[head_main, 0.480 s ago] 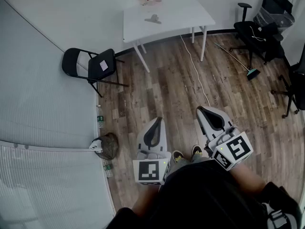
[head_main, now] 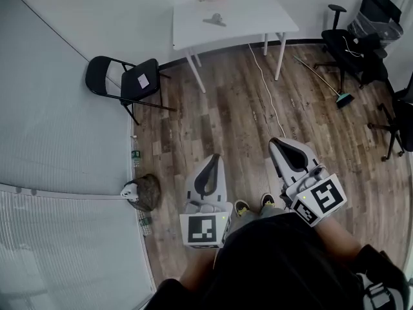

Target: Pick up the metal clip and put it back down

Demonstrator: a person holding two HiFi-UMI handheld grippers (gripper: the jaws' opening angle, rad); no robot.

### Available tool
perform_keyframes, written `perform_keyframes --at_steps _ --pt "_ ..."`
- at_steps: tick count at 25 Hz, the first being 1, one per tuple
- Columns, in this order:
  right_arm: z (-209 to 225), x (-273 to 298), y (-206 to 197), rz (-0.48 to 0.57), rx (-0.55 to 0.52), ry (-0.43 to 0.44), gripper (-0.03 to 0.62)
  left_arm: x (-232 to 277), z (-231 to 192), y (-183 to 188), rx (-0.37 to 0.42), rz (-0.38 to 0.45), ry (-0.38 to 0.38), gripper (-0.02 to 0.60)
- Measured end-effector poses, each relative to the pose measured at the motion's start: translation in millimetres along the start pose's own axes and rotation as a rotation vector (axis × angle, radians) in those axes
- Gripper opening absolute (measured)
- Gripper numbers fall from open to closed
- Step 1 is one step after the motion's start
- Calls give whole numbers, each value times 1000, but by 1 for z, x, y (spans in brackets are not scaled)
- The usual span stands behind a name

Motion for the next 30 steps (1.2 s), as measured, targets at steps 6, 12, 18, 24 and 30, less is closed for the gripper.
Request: perform_keyframes --at_steps 6,12,18,24,30 --pt "-35 14 24 43 -147 235 18 -6 -27 0 -2 0 -7 22" --pt "-35 25 39 84 -125 309 18 7 -39 3 -24 -4 -32 21" --pt "-12 41 32 40 -143 198 18 28 -41 4 0 -2 -49 21" --pt "27 75 18 31 -116 214 18 78 -46 8 20 -10 -48 23" --pt "108 135 1 3 -83 189 18 170 -65 10 16 -60 -36 21"
Point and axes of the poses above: the fingertips, and each gripper's own axes: x forward along the fingers, z to its right, y out of its top, the point moved 1 cm from there along -x, backward along the fingers, and after that the axes turned 8 degrees about -x, right-handed, at the moved point
